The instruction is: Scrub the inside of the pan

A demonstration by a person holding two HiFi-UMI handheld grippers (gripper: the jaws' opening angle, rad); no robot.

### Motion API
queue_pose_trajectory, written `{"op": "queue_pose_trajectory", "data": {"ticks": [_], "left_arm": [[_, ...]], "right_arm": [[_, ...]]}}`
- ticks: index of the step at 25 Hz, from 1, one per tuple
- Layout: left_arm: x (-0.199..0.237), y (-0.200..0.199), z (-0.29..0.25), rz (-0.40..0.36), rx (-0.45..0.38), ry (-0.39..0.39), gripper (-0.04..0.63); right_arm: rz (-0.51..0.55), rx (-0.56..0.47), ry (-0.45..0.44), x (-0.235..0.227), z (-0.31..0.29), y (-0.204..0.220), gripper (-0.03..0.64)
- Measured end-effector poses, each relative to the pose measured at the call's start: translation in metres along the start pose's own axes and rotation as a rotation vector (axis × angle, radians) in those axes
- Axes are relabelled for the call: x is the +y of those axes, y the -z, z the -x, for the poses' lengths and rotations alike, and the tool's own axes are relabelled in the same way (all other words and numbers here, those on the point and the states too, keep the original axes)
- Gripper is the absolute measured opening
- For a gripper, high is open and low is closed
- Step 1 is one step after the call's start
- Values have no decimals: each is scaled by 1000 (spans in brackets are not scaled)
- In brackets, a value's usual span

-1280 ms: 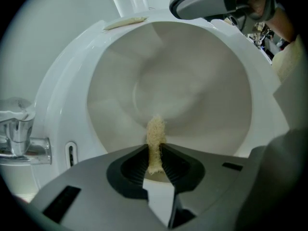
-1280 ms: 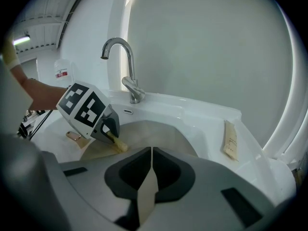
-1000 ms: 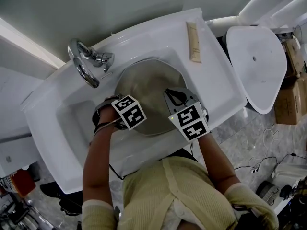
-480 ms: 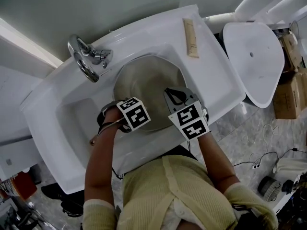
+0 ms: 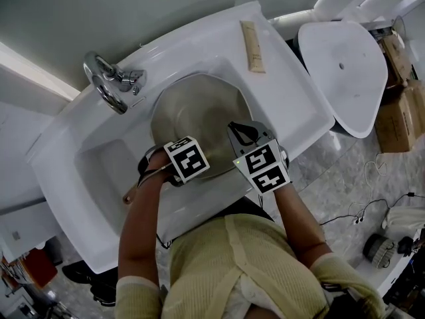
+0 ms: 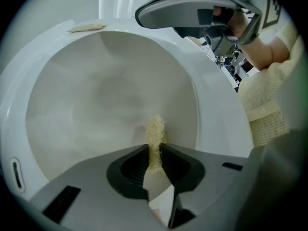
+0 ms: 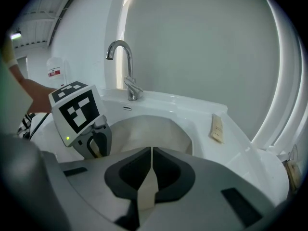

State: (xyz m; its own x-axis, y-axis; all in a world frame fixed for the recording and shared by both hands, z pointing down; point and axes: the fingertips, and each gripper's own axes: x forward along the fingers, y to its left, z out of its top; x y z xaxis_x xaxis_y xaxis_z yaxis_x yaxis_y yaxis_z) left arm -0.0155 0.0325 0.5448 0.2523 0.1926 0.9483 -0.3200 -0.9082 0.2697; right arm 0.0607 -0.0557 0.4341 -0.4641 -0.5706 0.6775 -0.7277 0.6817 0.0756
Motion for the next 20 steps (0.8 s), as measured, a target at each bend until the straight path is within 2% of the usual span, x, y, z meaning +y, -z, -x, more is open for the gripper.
{"op": "queue_pose_trajectory", "data": {"ticks": [8, 14, 20], "left_arm": [[-14, -18, 2, -3, -64, 27, 121], [-24, -35, 8, 41, -173, 64, 121], [-16, -46, 20, 52, -269, 26, 121]], "right_arm": [[-32, -2, 29, -6, 12, 8, 29], [-35, -3, 23, -4, 13, 11, 29], [-39, -7, 31, -8, 14, 10, 29]]}}
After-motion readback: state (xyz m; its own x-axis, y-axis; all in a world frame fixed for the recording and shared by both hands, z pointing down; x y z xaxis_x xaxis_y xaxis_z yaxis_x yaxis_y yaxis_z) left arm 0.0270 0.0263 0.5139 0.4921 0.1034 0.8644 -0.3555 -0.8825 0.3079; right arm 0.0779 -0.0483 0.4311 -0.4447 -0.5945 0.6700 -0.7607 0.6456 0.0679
